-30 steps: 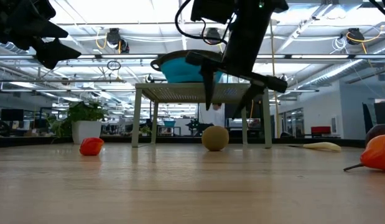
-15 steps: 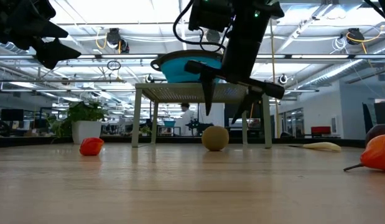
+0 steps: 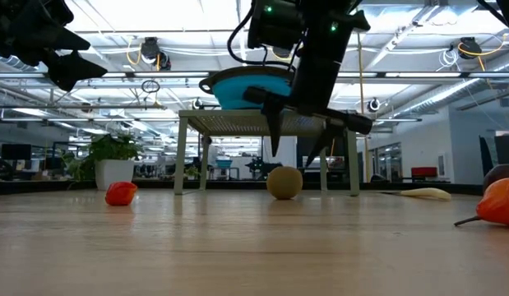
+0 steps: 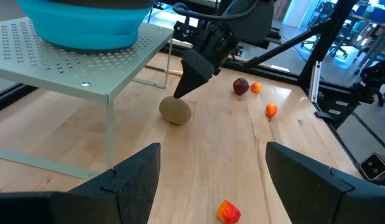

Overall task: Pick & Place Fruit
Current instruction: Put the kiwi into the colander on the shelf

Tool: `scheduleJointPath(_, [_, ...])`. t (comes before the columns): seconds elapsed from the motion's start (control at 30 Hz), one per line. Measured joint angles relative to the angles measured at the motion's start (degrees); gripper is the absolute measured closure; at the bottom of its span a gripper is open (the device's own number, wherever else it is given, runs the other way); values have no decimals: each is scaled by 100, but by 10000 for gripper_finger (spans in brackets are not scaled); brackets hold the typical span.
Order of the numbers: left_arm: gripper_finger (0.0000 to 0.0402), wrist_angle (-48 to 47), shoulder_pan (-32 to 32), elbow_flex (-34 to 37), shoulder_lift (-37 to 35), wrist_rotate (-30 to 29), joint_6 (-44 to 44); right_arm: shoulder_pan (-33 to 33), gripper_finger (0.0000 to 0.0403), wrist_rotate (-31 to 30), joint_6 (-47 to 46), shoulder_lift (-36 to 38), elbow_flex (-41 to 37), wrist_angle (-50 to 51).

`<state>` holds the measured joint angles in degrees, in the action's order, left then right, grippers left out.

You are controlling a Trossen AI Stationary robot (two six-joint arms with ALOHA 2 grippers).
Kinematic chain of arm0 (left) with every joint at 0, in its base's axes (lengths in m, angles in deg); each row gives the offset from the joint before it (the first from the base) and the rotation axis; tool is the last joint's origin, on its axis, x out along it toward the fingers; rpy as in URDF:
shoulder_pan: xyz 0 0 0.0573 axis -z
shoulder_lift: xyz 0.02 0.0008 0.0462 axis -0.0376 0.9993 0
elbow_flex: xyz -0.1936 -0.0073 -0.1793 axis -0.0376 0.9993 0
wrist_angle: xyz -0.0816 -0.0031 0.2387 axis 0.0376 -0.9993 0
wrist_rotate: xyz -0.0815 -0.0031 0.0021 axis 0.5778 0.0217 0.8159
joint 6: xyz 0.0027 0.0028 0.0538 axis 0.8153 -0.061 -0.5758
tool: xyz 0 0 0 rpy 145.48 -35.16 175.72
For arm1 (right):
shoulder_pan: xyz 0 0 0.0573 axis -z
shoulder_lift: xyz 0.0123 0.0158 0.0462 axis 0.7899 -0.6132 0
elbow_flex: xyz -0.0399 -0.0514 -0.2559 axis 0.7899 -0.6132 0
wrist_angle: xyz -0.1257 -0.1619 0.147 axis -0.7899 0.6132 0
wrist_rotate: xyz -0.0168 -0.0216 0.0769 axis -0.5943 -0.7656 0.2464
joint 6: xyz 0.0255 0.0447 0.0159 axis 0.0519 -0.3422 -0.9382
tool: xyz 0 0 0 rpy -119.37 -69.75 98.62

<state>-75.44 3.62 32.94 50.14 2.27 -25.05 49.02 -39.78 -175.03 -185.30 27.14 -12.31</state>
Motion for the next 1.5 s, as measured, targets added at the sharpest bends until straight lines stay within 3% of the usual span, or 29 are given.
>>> scheduleJointPath(1.5, [110, 0, 1, 0, 0, 2, 53, 238, 163, 277, 306, -2, -275, -506])
